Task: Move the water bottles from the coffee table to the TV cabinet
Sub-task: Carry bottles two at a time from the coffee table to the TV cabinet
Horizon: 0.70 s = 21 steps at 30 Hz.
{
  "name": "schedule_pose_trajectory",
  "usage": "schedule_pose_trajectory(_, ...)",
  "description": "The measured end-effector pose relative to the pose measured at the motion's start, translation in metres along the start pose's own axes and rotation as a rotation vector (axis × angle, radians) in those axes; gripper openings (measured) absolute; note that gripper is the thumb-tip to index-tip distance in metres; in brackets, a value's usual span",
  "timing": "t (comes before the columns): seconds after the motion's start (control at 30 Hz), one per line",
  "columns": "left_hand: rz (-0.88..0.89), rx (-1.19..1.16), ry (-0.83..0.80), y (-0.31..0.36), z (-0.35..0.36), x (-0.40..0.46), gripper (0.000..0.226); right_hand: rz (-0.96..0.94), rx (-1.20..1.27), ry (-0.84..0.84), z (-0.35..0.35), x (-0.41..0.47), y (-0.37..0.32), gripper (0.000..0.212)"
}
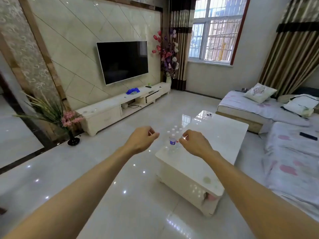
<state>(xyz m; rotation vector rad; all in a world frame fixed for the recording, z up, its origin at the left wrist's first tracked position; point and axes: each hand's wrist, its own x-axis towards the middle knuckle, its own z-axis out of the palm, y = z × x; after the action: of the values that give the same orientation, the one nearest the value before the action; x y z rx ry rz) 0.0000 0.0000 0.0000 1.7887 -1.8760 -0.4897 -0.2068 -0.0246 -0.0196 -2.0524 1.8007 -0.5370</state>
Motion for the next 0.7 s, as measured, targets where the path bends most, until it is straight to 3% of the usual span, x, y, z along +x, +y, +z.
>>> schedule_pose_trajectory(0.4,0.086,-0.066,-0.098,-0.089,-0.019,0.208,0.037,0.189,0.001,0.028,0.06,0.179,-0.039,0.045)
schedule_pose_trajectory(0.7,0.099,-0.055,-0.228,-0.14,0.03,0.341,0.033,0.311,-0.006,-0.008,0.096,0.298,-0.016,0.046)
